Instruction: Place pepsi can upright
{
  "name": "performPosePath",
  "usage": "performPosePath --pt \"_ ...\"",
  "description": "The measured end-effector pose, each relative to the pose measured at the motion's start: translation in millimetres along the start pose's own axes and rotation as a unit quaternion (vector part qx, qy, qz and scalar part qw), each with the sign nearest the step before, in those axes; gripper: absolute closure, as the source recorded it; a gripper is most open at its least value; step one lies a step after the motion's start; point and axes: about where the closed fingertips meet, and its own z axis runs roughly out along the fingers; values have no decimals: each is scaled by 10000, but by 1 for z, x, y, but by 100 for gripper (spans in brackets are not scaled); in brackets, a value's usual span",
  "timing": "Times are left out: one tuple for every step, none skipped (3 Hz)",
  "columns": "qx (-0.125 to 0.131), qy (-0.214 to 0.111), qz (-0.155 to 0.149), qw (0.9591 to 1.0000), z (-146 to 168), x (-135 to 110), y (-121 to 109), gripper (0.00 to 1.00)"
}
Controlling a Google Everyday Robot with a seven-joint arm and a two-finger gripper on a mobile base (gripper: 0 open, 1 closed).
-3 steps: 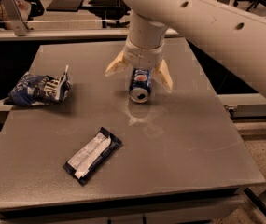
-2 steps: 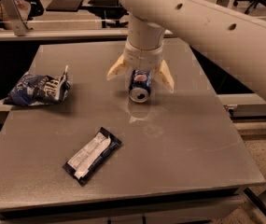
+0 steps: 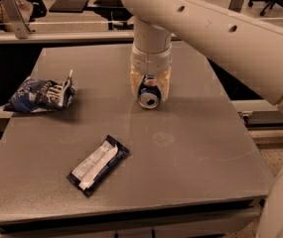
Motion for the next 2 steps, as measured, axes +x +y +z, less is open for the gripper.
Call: performPosePath --pt "38 -86 156 9998 -3 4 -1 70" --pt "363 -659 1256 9892 -21 17 -6 99"
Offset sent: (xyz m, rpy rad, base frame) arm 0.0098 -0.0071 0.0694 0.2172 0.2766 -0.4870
